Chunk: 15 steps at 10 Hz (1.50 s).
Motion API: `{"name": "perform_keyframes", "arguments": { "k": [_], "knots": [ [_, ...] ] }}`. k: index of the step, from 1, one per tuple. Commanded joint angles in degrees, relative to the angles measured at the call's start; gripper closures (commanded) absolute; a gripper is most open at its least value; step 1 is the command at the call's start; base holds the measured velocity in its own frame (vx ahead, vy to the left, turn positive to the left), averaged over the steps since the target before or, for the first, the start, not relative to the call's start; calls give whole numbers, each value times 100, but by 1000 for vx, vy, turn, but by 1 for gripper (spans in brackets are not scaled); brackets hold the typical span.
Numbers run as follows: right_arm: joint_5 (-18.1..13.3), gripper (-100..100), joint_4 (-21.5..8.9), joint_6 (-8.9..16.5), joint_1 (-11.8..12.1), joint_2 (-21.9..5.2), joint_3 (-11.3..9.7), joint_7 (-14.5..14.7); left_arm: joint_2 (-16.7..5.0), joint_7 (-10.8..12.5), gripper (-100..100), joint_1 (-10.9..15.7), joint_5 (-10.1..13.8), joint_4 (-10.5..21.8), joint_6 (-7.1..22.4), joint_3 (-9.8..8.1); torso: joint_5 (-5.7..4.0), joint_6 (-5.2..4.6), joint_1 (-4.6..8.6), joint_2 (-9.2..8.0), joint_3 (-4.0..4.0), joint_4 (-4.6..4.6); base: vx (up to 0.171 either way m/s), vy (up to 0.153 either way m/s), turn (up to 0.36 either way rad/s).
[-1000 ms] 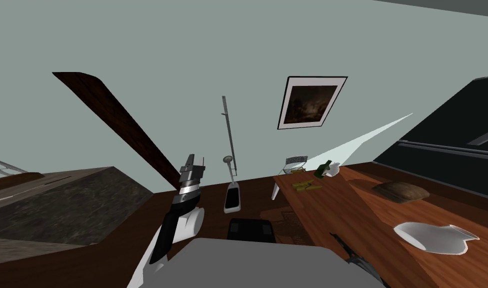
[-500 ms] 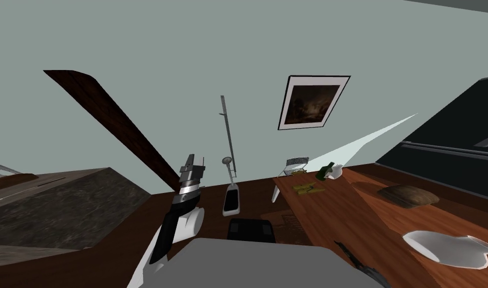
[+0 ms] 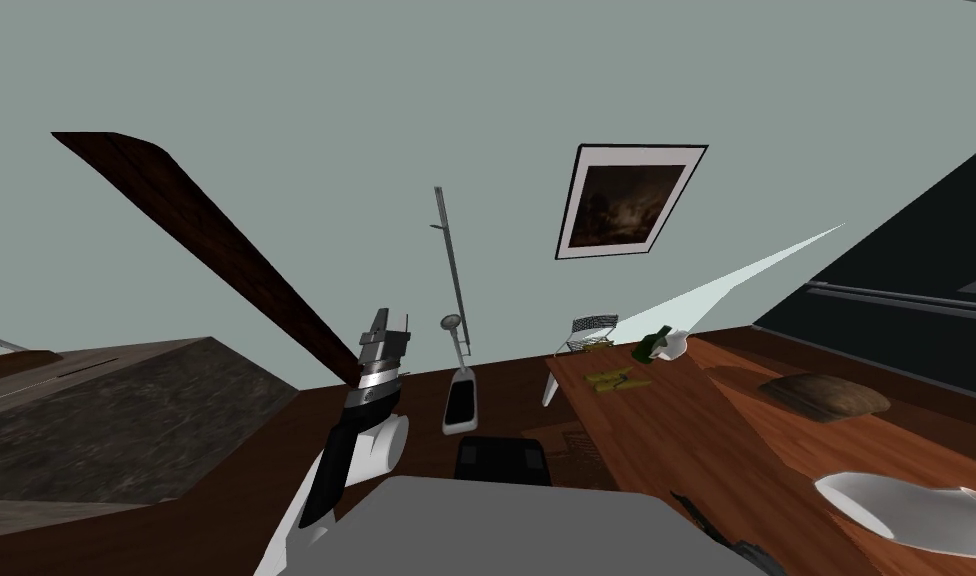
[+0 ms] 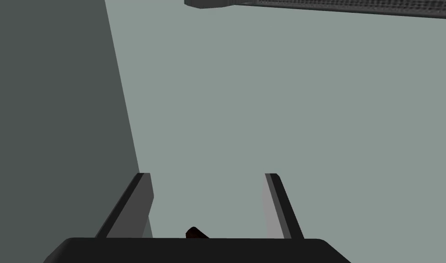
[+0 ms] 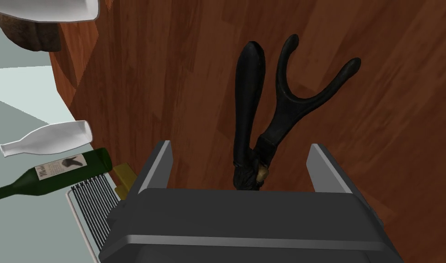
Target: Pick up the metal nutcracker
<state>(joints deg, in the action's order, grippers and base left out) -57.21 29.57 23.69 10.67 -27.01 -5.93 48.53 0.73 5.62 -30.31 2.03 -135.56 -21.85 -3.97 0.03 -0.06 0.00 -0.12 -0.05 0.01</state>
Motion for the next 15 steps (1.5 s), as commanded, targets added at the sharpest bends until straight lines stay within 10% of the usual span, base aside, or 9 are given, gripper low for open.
{"name": "perform_keyframes", "arguments": {
  "k": [1, 8, 9, 13, 14, 15],
  "knots": [
    [-81, -100, 13, 199, -51, 191, -35, -26, 0, 0, 0, 0, 0, 0, 0, 0, 0, 0, 0, 0, 0, 0, -2, -97, 5],
    [-215, -100, -7, 458, -146, 464, -83, -132, -1, 0, 0, 0, 0, 0, 0, -1, -5, -1, 25, -9, -6, 2, -13, -77, 9],
    [-188, 100, 34, 480, -129, 466, -73, -67, 0, 0, 0, 0, 0, 0, 0, 0, -3, 0, 10, -7, -4, 2, -1, -7, 1],
    [-181, 100, 21, 499, -124, 461, -61, -84, 0, 0, 0, 0, 0, 0, 0, 0, -4, 12, -1, -6, -5, 4, 0, -1, -6],
    [-181, 0, 20, 498, -123, 461, -62, -84, 0, 0, 0, 0, 0, 0, 0, 0, -3, 12, -1, -7, -5, 4, 0, 0, 0],
    [-121, 100, 19, 298, -77, 287, -52, -39, 0, 0, 0, 0, 0, 0, 0, 0, -3, 12, -2, -7, -6, 4, -6, 95, 9]
  ]
}}
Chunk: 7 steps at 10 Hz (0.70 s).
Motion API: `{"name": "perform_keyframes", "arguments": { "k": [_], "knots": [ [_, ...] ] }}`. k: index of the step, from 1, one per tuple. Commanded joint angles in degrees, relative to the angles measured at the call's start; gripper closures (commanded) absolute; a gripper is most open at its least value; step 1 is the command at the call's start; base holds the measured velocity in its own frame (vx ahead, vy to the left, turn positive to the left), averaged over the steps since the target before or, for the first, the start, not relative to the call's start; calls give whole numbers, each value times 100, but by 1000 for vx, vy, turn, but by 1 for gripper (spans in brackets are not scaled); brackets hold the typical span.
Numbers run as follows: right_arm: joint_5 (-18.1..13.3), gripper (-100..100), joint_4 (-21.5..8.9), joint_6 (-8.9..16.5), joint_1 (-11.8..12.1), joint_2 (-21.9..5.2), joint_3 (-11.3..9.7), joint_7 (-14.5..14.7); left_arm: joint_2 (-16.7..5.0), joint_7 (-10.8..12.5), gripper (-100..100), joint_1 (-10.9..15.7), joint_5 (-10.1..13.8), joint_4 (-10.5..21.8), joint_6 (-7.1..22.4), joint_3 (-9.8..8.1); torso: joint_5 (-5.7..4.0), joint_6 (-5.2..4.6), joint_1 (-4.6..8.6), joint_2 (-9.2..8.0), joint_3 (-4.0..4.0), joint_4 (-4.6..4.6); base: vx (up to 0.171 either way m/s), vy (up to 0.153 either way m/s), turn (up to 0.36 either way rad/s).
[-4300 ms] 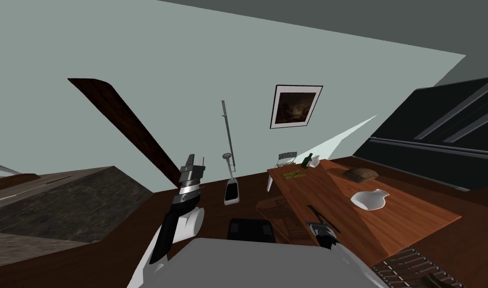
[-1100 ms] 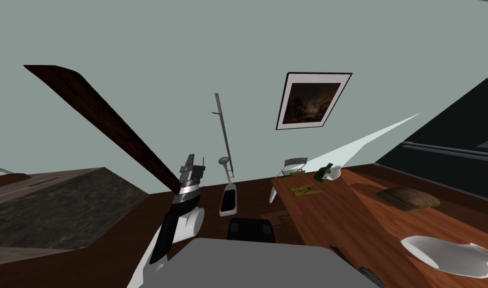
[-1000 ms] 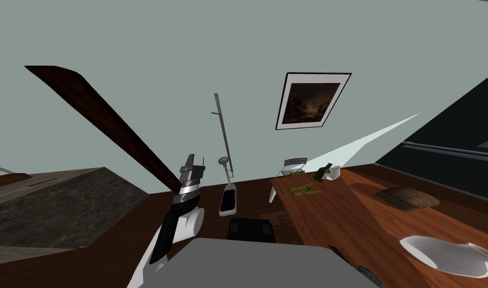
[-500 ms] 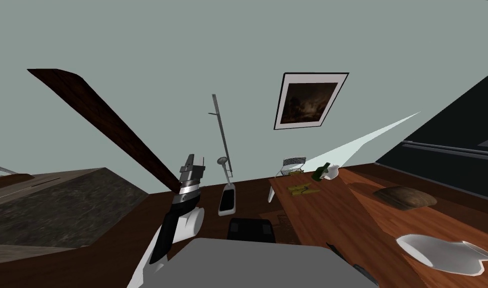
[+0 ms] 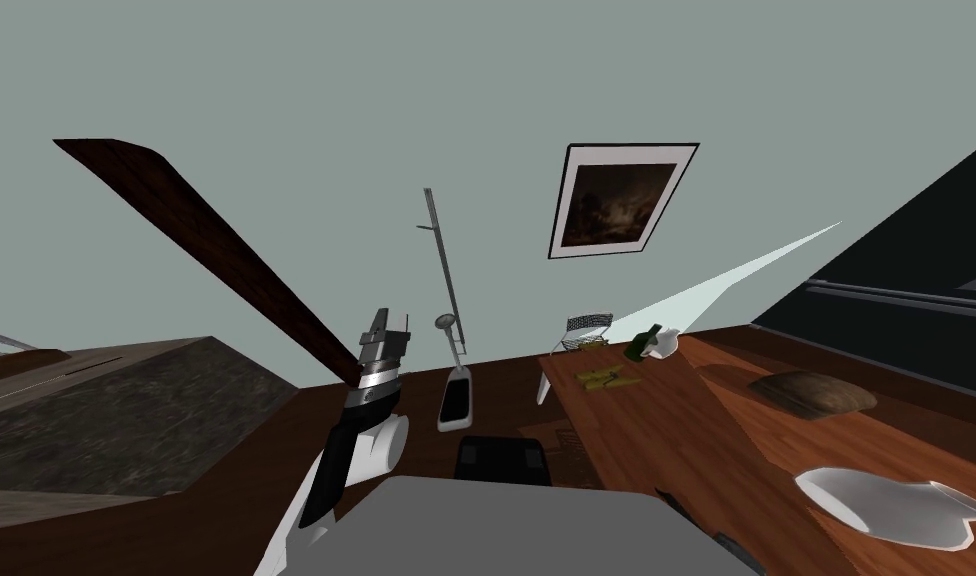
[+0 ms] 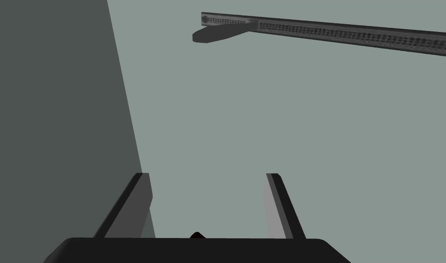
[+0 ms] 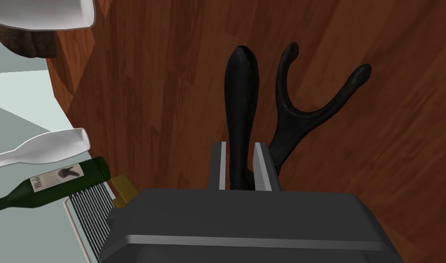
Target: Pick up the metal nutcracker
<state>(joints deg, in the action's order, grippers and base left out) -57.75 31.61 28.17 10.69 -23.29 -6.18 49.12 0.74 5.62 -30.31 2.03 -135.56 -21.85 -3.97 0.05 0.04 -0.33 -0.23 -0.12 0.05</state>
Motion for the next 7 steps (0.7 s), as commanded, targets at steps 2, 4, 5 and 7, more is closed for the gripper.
{"name": "perform_keyframes", "arguments": {
  "k": [2, 4, 5, 7],
  "knots": [
    [-26, 100, -191, -249, -53, -181, -10, -85, 0, 0, 0, 0, 0, 0, 0, 0, 3, 2, -11, 4, 1, 1, 16, 113, -14],
    [55, 100, -203, -448, -2, -372, 25, -59, 0, 0, 0, 0, 0, 0, 0, 0, 9, 0, -26, 12, 6, 0, 23, 134, -9],
    [55, 100, -203, -448, -2, -372, 25, -59, 0, 0, 0, 0, 0, 0, 0, 0, 13, -2, -25, 9, 4, 1, 13, 71, -14],
    [96, 0, -134, -439, 38, -365, 34, 21, -1, 0, 0, 0, 0, 0, 0, 0, 6, -3, 7, 4, 0, 3, 3, 16, 0]
  ]
}}
